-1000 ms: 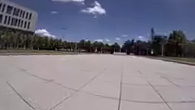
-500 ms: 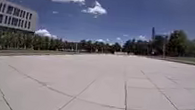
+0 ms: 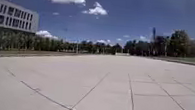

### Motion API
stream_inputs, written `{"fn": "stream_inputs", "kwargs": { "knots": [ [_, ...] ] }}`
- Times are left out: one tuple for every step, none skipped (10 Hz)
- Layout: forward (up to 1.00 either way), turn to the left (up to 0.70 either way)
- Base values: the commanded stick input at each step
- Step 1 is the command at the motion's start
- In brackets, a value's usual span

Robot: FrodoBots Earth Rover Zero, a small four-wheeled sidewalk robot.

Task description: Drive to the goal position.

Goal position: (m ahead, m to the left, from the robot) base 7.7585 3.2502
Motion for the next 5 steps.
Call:
{"fn": "stream_inputs", "kwargs": {
  "knots": [
    [0.5, 0.0],
    [0.5, 0.0],
    [0.5, 0.0],
    [0.5, 0.0],
    [0.5, 0.0]
  ]
}}
